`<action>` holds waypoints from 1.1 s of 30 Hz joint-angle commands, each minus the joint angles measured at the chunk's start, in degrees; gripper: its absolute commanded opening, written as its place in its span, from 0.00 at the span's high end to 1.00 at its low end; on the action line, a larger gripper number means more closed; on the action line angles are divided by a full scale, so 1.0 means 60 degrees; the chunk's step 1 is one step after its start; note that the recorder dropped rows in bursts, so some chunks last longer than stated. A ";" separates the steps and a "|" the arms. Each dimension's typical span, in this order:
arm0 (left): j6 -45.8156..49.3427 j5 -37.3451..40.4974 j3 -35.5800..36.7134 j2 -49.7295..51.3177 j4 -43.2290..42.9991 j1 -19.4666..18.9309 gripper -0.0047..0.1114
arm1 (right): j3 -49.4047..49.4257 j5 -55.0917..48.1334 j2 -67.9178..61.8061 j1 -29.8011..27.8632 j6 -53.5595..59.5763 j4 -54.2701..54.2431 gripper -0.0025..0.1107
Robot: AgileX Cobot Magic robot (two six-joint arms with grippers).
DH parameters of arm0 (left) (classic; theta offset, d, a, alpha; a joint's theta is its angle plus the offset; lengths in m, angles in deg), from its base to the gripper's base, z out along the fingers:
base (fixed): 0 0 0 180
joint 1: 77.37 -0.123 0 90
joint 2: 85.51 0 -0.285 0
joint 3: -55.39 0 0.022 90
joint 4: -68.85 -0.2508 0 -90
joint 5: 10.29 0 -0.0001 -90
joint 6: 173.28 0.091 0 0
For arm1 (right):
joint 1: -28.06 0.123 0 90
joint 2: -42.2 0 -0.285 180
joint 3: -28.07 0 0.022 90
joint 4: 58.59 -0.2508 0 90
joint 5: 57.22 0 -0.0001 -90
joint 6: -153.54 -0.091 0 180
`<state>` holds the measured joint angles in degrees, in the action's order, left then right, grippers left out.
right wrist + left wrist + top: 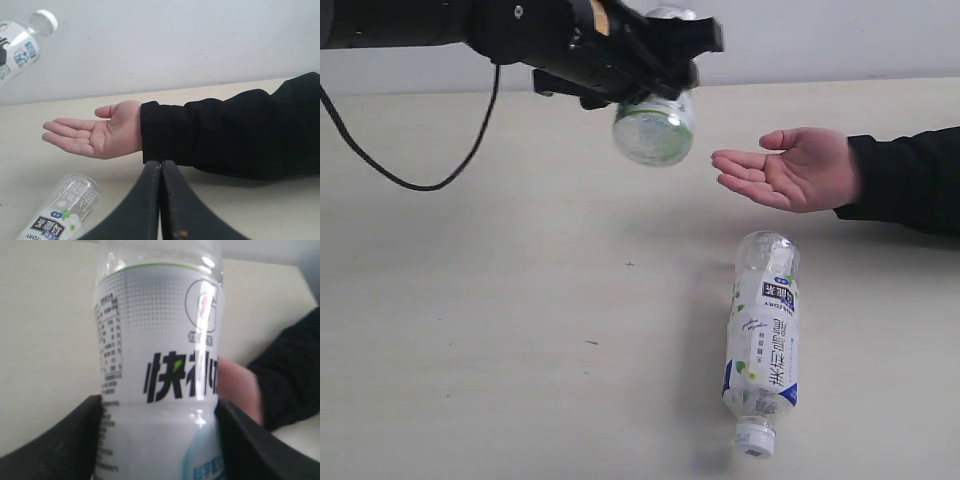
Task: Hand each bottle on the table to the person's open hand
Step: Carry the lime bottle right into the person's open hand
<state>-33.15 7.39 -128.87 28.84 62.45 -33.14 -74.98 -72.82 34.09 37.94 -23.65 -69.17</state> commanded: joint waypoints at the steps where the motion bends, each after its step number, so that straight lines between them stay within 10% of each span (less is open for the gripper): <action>1: -0.1781 -0.1880 0.0025 0.0157 0.0089 0.1031 0.96 | 0.0043 0.0048 0.0055 -0.0048 -0.0020 0.0000 0.98; 16: -0.4657 -0.4417 0.0006 0.2571 0.0091 0.1472 0.95 | 0.0043 0.0048 0.0055 -0.0048 -0.0020 0.0000 0.98; 24: -0.4934 -0.4746 0.0006 0.2641 -0.0095 0.1493 0.50 | 0.0043 0.0048 0.0055 -0.0048 -0.0020 0.0000 0.98; 33: -0.4934 -0.4689 0.0006 0.2641 -0.0157 0.1509 0.49 | 0.0043 0.0048 0.0055 -0.0048 -0.0020 0.0000 0.98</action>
<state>-62.64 -19.85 -128.87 44.68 61.96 -24.40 -74.98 -72.82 34.09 37.94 -23.65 -69.17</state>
